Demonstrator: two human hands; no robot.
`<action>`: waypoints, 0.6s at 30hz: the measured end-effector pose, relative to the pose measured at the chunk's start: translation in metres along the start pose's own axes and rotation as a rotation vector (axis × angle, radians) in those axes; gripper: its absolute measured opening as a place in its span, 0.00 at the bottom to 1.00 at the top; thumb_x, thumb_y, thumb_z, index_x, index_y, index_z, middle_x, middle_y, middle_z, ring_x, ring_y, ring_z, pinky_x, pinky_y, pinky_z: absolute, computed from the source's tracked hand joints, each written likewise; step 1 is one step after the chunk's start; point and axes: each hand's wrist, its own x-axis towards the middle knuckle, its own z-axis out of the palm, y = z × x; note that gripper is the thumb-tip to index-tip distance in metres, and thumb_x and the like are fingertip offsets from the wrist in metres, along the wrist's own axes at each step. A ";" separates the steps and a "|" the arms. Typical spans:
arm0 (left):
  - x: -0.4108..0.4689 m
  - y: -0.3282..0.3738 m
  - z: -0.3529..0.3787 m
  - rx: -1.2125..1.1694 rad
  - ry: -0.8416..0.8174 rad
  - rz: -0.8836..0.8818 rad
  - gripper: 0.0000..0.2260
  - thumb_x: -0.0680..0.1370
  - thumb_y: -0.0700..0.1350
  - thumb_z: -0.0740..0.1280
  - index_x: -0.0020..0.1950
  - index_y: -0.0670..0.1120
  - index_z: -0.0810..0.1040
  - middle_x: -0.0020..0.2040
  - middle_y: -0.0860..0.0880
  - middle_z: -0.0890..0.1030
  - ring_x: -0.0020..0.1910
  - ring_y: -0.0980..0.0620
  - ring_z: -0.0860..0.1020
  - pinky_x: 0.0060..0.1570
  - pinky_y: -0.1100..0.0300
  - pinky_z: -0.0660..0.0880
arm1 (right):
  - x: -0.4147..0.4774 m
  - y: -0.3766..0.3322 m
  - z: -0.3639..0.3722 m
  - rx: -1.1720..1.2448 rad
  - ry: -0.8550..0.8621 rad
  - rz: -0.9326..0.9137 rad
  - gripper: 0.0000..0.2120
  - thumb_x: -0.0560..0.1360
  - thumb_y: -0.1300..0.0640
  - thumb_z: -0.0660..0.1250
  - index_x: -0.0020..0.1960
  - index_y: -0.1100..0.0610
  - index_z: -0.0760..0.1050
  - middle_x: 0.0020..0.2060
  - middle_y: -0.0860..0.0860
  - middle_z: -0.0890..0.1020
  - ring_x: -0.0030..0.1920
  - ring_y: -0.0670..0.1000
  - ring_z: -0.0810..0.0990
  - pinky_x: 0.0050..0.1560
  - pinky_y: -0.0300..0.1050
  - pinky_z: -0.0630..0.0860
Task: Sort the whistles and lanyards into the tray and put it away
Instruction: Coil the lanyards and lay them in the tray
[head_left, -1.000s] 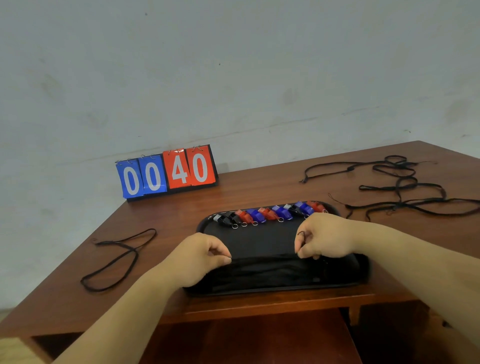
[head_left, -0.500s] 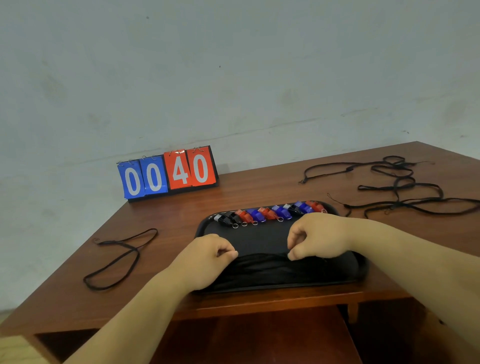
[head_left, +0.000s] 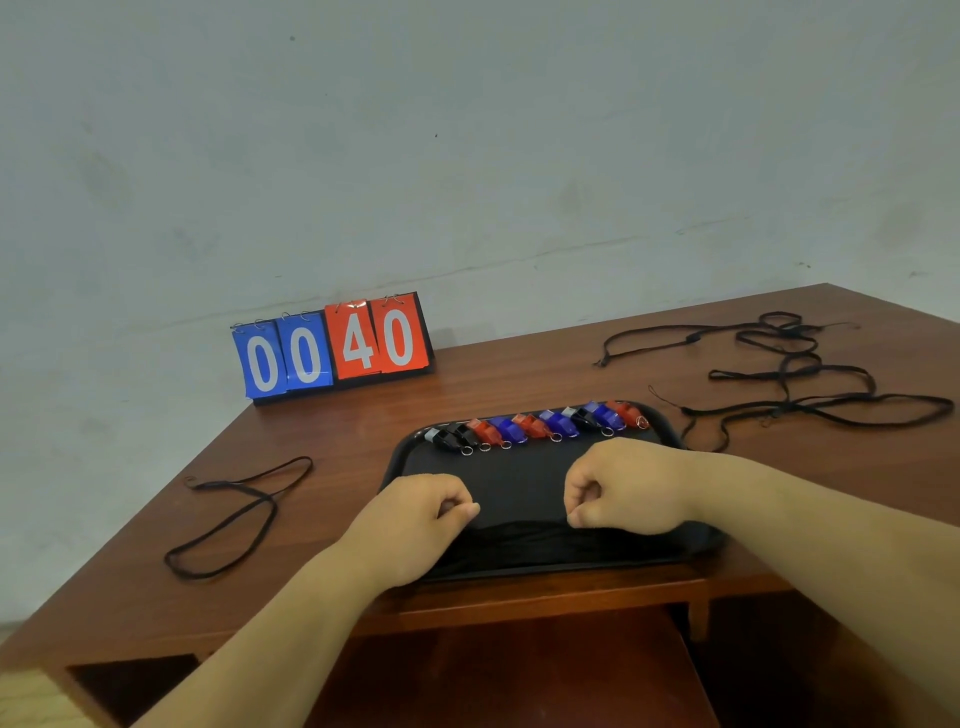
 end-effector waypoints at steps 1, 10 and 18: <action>0.000 0.000 -0.001 -0.003 -0.001 -0.005 0.07 0.83 0.54 0.65 0.46 0.57 0.79 0.41 0.59 0.80 0.41 0.60 0.78 0.41 0.63 0.72 | -0.001 0.000 -0.001 0.002 -0.001 0.001 0.07 0.79 0.47 0.68 0.53 0.47 0.83 0.48 0.43 0.83 0.50 0.43 0.81 0.58 0.44 0.78; 0.000 -0.003 -0.011 -0.004 0.016 -0.027 0.07 0.82 0.55 0.66 0.47 0.57 0.80 0.41 0.57 0.80 0.41 0.58 0.78 0.40 0.63 0.72 | 0.008 -0.014 -0.015 -0.013 0.022 0.009 0.09 0.79 0.47 0.68 0.57 0.48 0.82 0.50 0.42 0.82 0.52 0.43 0.79 0.60 0.43 0.76; -0.022 -0.036 -0.041 -0.009 0.155 -0.071 0.03 0.81 0.53 0.68 0.48 0.58 0.80 0.46 0.58 0.79 0.45 0.61 0.77 0.46 0.65 0.73 | 0.042 -0.063 -0.020 -0.040 0.031 -0.097 0.17 0.77 0.41 0.70 0.62 0.47 0.79 0.59 0.43 0.80 0.59 0.46 0.78 0.64 0.48 0.75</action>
